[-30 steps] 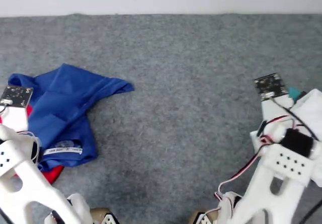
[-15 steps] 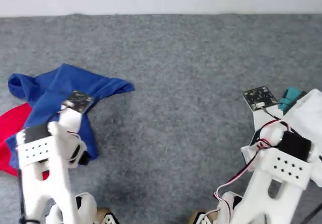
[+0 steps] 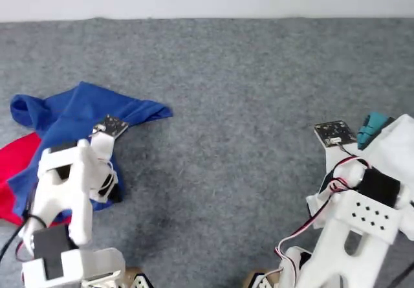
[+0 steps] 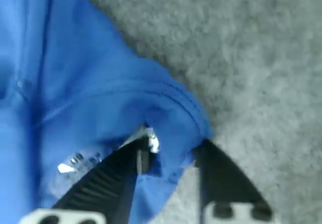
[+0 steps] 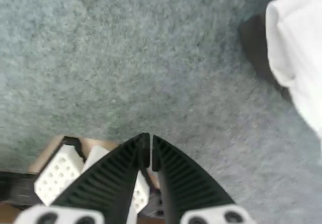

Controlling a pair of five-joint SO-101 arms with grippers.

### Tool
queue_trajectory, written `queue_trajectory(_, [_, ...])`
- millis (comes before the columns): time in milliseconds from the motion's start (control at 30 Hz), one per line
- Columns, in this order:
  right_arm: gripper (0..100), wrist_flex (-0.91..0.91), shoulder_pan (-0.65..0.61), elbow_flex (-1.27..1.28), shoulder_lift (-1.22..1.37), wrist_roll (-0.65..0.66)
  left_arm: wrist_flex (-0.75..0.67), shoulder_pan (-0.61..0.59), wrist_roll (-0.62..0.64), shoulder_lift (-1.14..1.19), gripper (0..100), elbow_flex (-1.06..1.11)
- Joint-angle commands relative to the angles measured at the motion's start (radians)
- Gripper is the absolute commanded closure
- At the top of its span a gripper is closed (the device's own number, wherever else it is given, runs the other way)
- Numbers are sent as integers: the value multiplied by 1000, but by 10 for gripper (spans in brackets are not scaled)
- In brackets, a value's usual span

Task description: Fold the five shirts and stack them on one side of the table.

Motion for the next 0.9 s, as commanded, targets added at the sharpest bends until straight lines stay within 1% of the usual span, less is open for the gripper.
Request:
queue_trajectory(0, [989, 27, -8, -61, -35, -40, 9, 35, 6, 14, 981, -110])
queue_trajectory(133, [989, 28, -8, -72, -35, -40, 107, 80, 14, -43, 987, -260])
queue_trajectory(167, [989, 30, -8, -77, -35, -41, 129, 92, 34, -64, 987, -308])
queue_trajectory(300, [989, 30, -8, -77, -35, -41, 222, 161, 207, -126, 987, -519])
queue_trajectory(367, [989, 30, -8, -75, -35, -43, 276, 218, 245, -133, 987, -625])
queue_trajectory(467, [989, 30, -8, -74, -35, -43, 353, 321, 285, -132, 987, -771])
queue_trajectory(633, [989, 30, -8, -74, -35, -43, 419, 542, 339, -132, 987, -947])
queue_trajectory(767, [989, 27, -8, -72, -35, -43, 413, 736, 365, -129, 987, -1017])
queue_trajectory(867, [989, 24, -8, -71, -35, -43, 354, 876, 361, -129, 987, -1018])
